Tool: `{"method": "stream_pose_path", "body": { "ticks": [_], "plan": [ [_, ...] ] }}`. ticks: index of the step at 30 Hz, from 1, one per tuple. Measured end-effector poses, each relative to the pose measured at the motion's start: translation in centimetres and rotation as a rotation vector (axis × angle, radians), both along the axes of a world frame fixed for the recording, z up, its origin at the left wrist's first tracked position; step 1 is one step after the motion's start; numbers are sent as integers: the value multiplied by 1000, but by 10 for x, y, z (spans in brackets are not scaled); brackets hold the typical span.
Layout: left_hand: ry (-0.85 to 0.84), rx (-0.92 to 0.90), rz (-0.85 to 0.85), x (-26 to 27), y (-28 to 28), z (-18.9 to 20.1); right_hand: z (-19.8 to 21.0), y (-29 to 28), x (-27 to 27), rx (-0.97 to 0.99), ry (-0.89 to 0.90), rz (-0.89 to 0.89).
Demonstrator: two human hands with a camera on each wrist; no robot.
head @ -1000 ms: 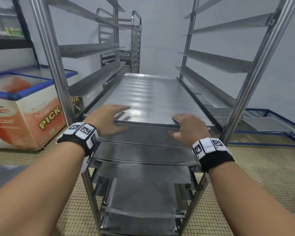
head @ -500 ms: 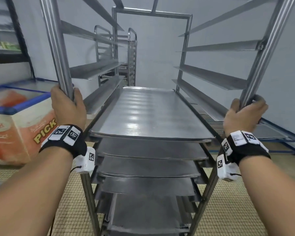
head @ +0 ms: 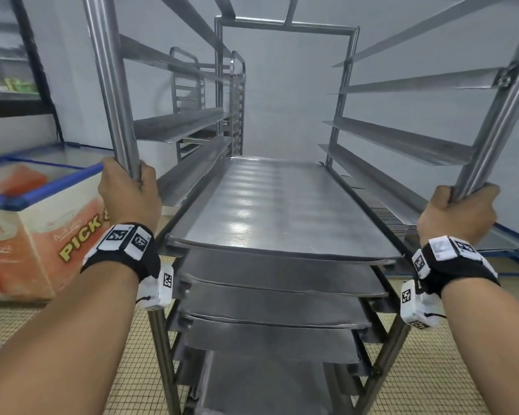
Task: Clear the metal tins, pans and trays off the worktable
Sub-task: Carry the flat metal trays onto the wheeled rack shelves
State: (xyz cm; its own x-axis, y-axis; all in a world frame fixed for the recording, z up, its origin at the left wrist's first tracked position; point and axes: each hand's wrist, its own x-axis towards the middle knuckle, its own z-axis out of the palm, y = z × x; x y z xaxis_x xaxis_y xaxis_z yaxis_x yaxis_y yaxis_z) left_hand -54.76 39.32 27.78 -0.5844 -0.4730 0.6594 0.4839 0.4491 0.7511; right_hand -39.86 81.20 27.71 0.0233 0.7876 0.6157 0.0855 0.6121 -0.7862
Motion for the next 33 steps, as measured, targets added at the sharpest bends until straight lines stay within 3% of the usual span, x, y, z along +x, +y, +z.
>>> {"method": "stream_pose_path", "body": {
  "ticks": [33],
  "plan": [
    [-81,-33,20,-257,162,-3,-1,150,-236,34,-16,-28]
  ]
}}
